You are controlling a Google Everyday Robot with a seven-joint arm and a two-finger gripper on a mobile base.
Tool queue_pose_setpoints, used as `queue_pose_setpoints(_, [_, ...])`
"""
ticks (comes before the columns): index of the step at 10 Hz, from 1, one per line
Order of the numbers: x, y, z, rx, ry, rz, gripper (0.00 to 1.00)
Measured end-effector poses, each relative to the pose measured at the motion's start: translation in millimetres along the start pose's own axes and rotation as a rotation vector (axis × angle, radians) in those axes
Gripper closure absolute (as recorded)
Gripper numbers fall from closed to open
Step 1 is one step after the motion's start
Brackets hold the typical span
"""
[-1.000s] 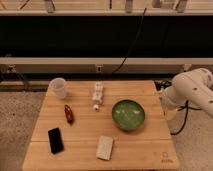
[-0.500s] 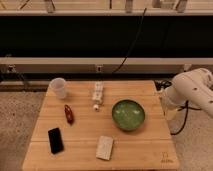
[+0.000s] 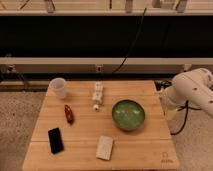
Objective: Pick up the ceramic bowl
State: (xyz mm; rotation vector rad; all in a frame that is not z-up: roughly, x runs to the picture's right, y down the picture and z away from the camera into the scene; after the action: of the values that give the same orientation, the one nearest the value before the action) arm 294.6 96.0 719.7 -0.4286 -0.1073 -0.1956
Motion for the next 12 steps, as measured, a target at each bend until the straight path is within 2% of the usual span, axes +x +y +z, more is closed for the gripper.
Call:
queue_pose_setpoints(1, [-0.9, 0.8, 2.6, -0.001, 0.003, -0.008, 0.20])
queue_pose_setpoints(3, [-14.6, -1.0, 21.3, -0.001, 0.016, -0.075, 0.20])
queue_pose_setpoints(5, [-22.3, -0.9, 32.4, -0.004, 0.021, -0.112, 0.20])
queue_pose_setpoints(7, [-25.3, -1.3, 37.7, -0.004, 0.028, -0.139, 0.20])
queue_pose_setpoints(10, [-33.6, 4.0, 66.8, -0.013, 0.030, -0.212, 0.20])
queue_pose_setpoints(12, [-36.1, 4.2, 72.9, -0.014, 0.033, -0.243, 0.20])
